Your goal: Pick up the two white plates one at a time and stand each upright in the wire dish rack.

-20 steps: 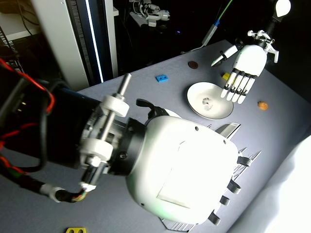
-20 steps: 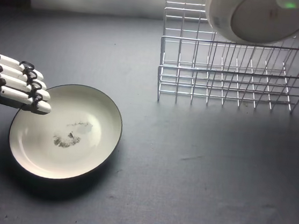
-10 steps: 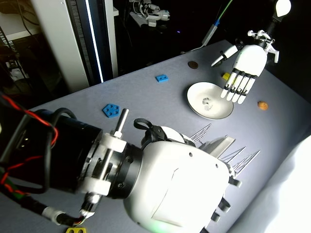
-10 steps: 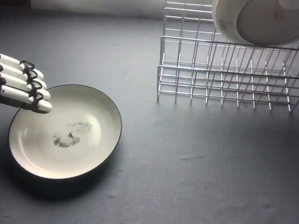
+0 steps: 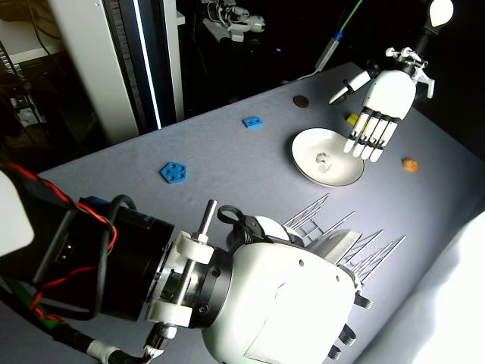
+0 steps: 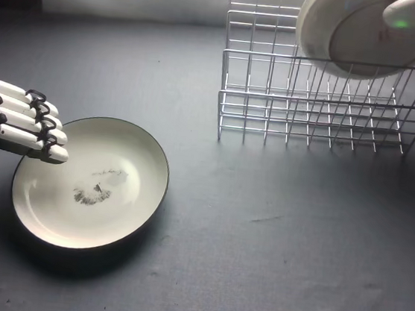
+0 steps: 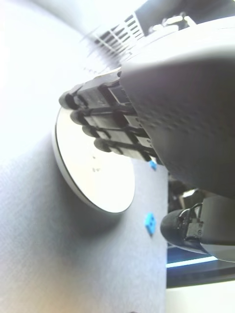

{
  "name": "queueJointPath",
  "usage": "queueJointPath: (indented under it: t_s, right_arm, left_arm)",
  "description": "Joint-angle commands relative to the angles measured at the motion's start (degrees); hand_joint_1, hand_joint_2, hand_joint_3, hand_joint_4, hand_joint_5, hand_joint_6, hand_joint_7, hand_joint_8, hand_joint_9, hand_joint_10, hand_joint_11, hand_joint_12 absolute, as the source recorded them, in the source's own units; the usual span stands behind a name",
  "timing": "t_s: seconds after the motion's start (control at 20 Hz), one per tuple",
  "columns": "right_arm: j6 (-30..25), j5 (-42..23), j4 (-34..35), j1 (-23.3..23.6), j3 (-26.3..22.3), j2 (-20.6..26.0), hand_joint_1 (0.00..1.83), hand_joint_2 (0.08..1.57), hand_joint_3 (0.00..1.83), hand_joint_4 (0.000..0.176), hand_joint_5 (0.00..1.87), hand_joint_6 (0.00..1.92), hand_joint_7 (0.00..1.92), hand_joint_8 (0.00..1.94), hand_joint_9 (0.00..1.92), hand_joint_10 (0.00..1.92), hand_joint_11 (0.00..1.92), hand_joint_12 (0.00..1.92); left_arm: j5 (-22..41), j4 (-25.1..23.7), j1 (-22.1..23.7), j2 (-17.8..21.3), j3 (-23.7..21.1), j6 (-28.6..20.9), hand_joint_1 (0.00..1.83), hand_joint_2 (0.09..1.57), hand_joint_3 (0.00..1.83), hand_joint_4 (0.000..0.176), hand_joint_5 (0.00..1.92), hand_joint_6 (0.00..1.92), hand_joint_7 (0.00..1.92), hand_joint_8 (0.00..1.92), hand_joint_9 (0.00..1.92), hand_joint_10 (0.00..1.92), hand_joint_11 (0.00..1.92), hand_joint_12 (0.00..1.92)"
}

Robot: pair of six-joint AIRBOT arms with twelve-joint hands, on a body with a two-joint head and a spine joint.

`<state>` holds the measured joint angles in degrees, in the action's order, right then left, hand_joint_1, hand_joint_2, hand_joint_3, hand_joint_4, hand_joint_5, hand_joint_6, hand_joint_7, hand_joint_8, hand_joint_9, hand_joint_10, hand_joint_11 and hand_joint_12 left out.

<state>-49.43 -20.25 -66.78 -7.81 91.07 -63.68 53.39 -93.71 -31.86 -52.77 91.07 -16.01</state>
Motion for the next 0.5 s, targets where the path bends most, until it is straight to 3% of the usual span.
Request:
queueJointPath:
  t_s: [0.0, 0.05, 0.25, 0.45]
  right_arm:
    - [0.88, -3.28, 5.41, 0.48, 0.28, 0.28, 1.22, 1.12, 0.00, 0.015, 0.93, 1.06, 1.04, 0.91, 1.29, 0.02, 0.80, 1.14]
    - [1.96, -3.28, 6.07, 0.35, 0.30, 0.10, 1.21, 1.12, 0.00, 0.022, 0.92, 1.08, 1.02, 0.94, 1.29, 0.01, 0.78, 1.16]
    - [4.30, -3.26, 7.68, -0.22, 0.53, -0.64, 1.20, 1.14, 0.00, 0.018, 0.89, 1.13, 0.99, 0.99, 1.28, 0.01, 0.77, 1.16]
    - [4.70, -3.14, 7.92, -0.43, 1.63, -2.02, 1.22, 1.11, 0.00, 0.020, 0.94, 1.04, 1.04, 0.91, 1.29, 0.02, 0.78, 1.16]
  left_arm:
    - [0.92, 3.04, -0.13, -0.01, 0.60, -0.13, 0.00, 1.08, 0.00, 0.000, 0.04, 0.01, 0.03, 0.01, 0.00, 0.00, 0.00, 0.00]
    - [0.92, 3.04, -0.34, -0.02, 0.61, -0.13, 0.00, 1.07, 0.00, 0.000, 0.03, 0.00, 0.03, 0.01, 0.00, 0.00, 0.00, 0.00]
    - [0.92, 3.04, -0.53, -0.05, 0.65, -0.13, 0.00, 1.08, 0.00, 0.000, 0.04, 0.00, 0.03, 0.00, 0.00, 0.00, 0.00, 0.00]
    - [0.92, 3.04, -0.76, -0.14, 0.82, -0.13, 0.00, 1.07, 0.00, 0.000, 0.02, 0.00, 0.01, 0.00, 0.00, 0.00, 0.00, 0.00]
